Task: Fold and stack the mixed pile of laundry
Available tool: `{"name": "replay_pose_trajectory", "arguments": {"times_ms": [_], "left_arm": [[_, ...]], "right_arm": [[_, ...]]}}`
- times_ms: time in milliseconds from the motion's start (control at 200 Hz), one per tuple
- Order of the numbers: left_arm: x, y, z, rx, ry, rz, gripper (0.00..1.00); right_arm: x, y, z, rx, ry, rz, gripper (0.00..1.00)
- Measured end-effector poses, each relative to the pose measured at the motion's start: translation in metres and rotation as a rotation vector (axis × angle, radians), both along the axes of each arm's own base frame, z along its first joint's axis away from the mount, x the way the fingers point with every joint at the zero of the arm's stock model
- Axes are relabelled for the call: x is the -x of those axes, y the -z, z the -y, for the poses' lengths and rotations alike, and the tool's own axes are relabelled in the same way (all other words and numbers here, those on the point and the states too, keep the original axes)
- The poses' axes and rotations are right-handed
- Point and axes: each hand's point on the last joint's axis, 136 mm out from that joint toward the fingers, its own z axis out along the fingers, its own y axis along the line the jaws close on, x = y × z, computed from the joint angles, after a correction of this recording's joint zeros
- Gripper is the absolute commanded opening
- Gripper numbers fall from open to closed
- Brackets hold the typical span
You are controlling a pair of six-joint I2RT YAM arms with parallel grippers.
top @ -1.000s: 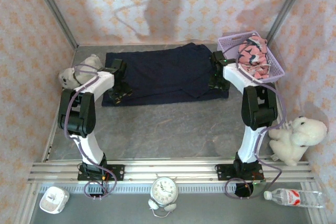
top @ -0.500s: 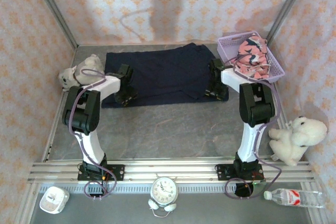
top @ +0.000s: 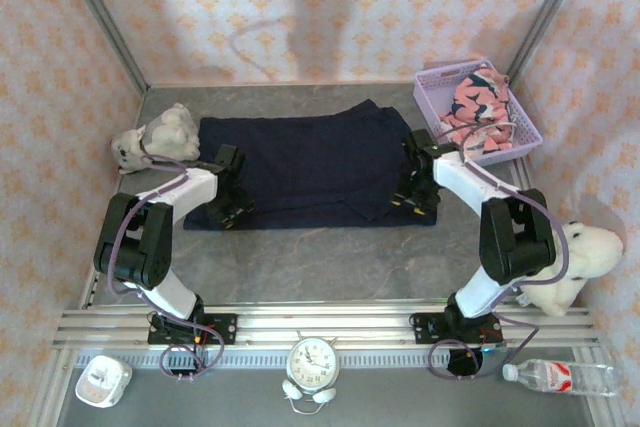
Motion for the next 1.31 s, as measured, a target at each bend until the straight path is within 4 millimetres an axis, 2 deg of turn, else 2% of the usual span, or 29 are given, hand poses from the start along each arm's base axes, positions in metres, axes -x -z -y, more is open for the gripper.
{"name": "replay_pose_trajectory", "arguments": {"times_ms": [130, 280, 370, 505, 630, 831, 901, 981, 1036, 1091, 1121, 1216, 1306], "left_arm": [[-0.013, -0.005, 0.002, 0.005, -0.005, 0.024, 0.55], [-0.015, 0.002, 0.003, 0.007, -0.026, 0.014, 0.55], [-0.015, 0.005, 0.003, 0.007, -0.035, 0.006, 0.55], [-0.015, 0.006, 0.003, 0.008, -0.044, 0.006, 0.55], [-0.014, 0.006, 0.002, 0.007, -0.044, 0.005, 0.55], [-0.013, 0.007, 0.002, 0.006, -0.044, 0.012, 0.55], [-0.013, 0.008, 0.002, 0.006, -0.044, 0.014, 0.55], [-0.012, 0.008, 0.001, 0.006, -0.044, 0.016, 0.55], [-0.012, 0.008, 0.001, 0.006, -0.041, 0.017, 0.55], [-0.012, 0.008, 0.001, 0.006, -0.041, 0.017, 0.55], [-0.012, 0.008, 0.001, 0.006, -0.041, 0.017, 0.55], [-0.012, 0.007, 0.001, 0.006, -0.041, 0.018, 0.55], [-0.011, 0.007, 0.002, 0.007, -0.04, 0.02, 0.56]], "right_arm": [[0.005, -0.004, -0.043, -0.049, -0.115, 0.009, 0.51], [0.021, 0.011, -0.077, -0.053, -0.224, -0.028, 0.48], [0.026, 0.021, -0.085, -0.034, -0.256, -0.054, 0.35], [0.02, 0.033, -0.076, 0.04, -0.245, -0.067, 0.12], [0.004, 0.028, -0.073, 0.089, -0.24, -0.032, 0.0], [-0.029, -0.007, -0.077, 0.138, -0.278, 0.083, 0.0], [-0.047, -0.023, -0.083, 0.148, -0.304, 0.131, 0.0], [-0.078, -0.041, -0.097, 0.156, -0.342, 0.201, 0.0], [-0.101, -0.049, -0.108, 0.162, -0.367, 0.243, 0.16], [-0.126, -0.055, -0.121, 0.165, -0.388, 0.287, 0.43], [-0.139, -0.058, -0.126, 0.175, -0.397, 0.309, 0.52], [-0.166, -0.061, -0.134, 0.213, -0.419, 0.349, 0.56], [-0.164, -0.056, -0.129, 0.244, -0.431, 0.335, 0.57]]}}
